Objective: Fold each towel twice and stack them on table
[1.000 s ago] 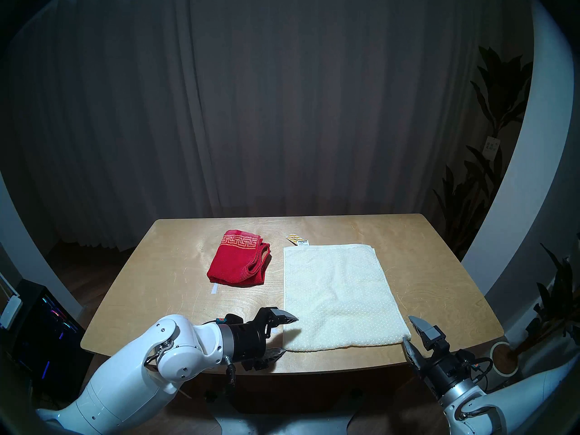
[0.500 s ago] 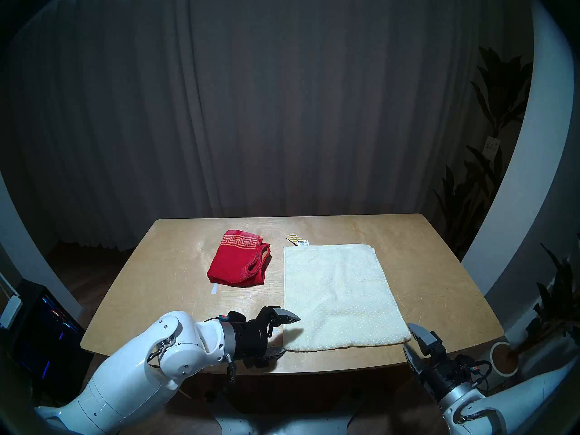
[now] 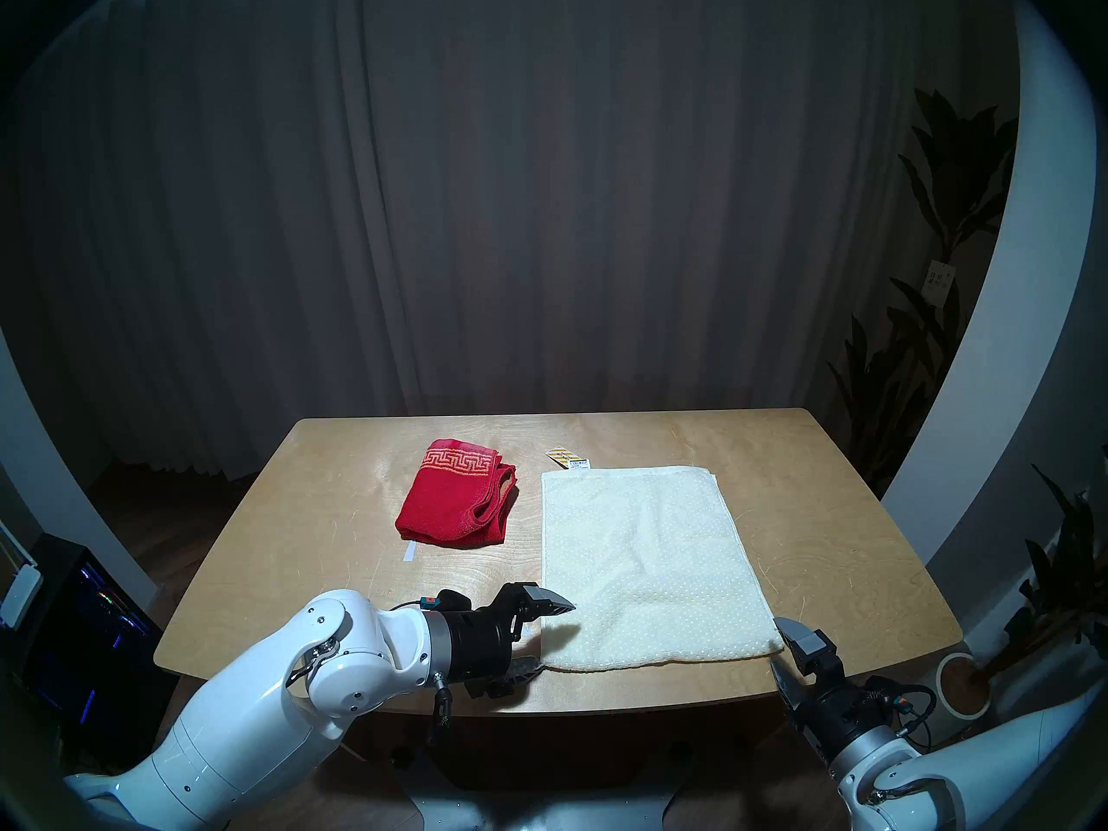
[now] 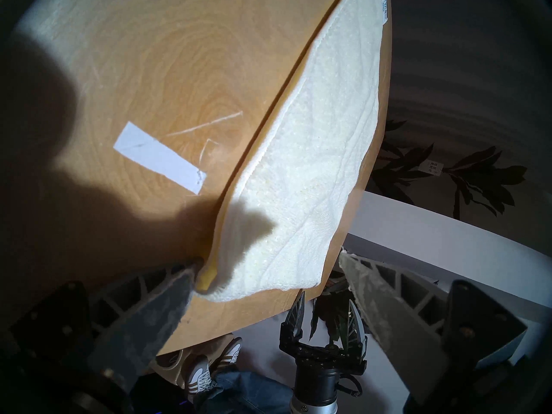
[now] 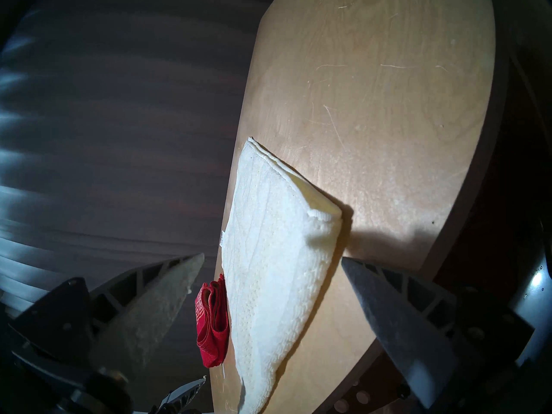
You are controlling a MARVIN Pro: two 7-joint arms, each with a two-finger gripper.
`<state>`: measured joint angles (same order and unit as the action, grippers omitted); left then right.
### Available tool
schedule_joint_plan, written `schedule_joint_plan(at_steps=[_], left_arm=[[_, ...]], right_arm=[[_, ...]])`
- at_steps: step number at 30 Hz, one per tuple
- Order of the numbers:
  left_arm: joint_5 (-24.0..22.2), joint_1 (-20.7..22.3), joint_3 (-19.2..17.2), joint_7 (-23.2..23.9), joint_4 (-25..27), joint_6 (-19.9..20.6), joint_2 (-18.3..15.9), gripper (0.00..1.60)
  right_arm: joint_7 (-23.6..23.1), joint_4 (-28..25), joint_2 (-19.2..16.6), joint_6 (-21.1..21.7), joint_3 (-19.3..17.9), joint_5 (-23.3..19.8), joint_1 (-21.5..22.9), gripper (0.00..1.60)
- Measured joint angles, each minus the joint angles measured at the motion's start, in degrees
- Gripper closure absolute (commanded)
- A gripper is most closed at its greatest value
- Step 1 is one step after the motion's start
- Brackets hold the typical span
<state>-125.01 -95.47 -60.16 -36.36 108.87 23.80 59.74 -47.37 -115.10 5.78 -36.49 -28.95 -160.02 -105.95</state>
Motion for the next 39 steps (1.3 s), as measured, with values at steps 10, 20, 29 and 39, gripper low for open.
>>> schedule_joint_plan(at_steps=[10,20,29,39], left_arm=[[0.6,1.9,0.5,0.3,-2.1,1.5,0.9,0.00],[1.2,4.1,1.5,0.4,-3.9,4.0,1.5,0.16],[1.7,5.0,2.3,0.2,-5.8,5.4,1.6,0.50],[2.2,5.3,2.6,-0.5,-6.0,6.1,1.4,0.98]], right_arm=[[7.2,-2.8,-0.1,-3.3,-3.6,-0.3,-0.5,0.00],[14.7,-3.9,-0.1,-4.5,-7.5,2.0,-1.3,0.00],[19.7,-4.4,-0.1,-4.3,-10.8,4.5,-2.9,0.21],[23.1,-4.4,-0.1,-2.9,-14.9,6.4,-6.2,0.88]])
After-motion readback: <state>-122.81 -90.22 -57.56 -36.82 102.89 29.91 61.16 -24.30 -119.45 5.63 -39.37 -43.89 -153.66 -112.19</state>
